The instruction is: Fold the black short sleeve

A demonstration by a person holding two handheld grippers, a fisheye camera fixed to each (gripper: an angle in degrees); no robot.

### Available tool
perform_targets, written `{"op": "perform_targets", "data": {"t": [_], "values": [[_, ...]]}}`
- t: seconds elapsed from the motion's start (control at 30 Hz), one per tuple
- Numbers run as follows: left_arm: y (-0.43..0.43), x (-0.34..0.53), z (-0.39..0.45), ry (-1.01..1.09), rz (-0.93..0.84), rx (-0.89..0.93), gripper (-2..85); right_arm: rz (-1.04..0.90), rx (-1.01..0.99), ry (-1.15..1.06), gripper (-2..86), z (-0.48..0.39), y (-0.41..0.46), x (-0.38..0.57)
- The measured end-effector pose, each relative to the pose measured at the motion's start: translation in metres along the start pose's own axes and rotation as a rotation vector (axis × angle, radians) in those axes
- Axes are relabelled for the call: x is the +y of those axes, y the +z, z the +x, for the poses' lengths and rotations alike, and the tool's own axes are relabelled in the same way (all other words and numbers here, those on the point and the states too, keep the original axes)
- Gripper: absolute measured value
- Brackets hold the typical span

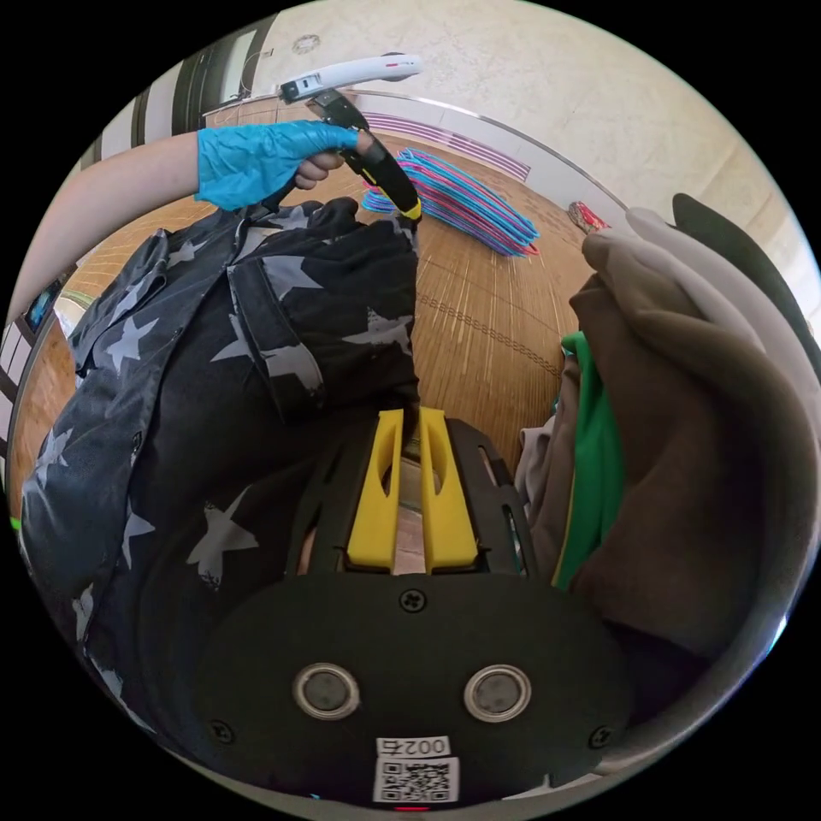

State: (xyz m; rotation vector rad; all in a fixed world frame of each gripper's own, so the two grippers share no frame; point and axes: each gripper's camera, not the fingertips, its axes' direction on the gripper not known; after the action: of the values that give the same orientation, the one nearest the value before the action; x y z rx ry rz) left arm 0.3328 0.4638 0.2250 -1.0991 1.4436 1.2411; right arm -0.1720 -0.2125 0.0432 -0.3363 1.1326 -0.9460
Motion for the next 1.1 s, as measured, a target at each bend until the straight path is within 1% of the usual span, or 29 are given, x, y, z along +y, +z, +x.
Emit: {"op": "perform_targets", "data": {"t": [0.2, 0.33, 0.4, 0.5, 0.53, 0.6, 0.67, 0.8, 0.93, 0.97, 1.1], "values": [[-0.016, 0.016, -0.019, -0.030, 0.009, 0.061, 5.3, -0.009, 0.004, -0.008, 3.4, -0.004, -0.008, -0.005], [-0.022, 0.022, -0.026, -0.070, 0.045, 0.127, 4.3, -0.003, 0.000, 0.001, 1.8, -0.001, -0.011, -0.013], [-0.025, 0.022, -0.028, -0.086, 0.068, 0.157, 4.2, -0.016, 0.002, 0.002, 0.5, 0.001, -0.009, -0.018], [-0.030, 0.020, -0.029, -0.089, 0.093, 0.163, 4.0, -0.091, 0.043, 0.013, -0.6, 0.004, 0.002, -0.025], [-0.033, 0.020, -0.028, -0.087, 0.103, 0.153, 4.0, -0.120, 0.062, 0.018, -0.7, 0.006, 0.006, -0.026], [-0.038, 0.022, -0.029, -0.084, 0.115, 0.111, 3.9, -0.098, 0.046, 0.031, -0.8, 0.009, 0.003, -0.027], [-0.042, 0.028, -0.032, -0.096, 0.107, 0.034, 3.8, -0.044, 0.005, 0.040, -0.8, 0.013, -0.009, -0.031], [-0.043, 0.044, -0.037, -0.110, 0.077, -0.037, 3.7, 0.058, -0.031, 0.030, -0.7, 0.016, -0.024, -0.052], [-0.040, 0.064, -0.038, -0.107, 0.061, -0.096, 3.6, 0.148, -0.107, 0.036, 0.0, 0.025, -0.026, -0.102], [-0.039, 0.069, -0.038, -0.100, 0.056, -0.105, 3.6, 0.175, -0.101, 0.035, 0.3, 0.026, -0.023, -0.120], [-0.033, 0.078, -0.038, -0.093, 0.038, -0.118, 3.6, 0.185, -0.034, 0.000, 0.5, 0.026, 0.000, -0.174]]}}
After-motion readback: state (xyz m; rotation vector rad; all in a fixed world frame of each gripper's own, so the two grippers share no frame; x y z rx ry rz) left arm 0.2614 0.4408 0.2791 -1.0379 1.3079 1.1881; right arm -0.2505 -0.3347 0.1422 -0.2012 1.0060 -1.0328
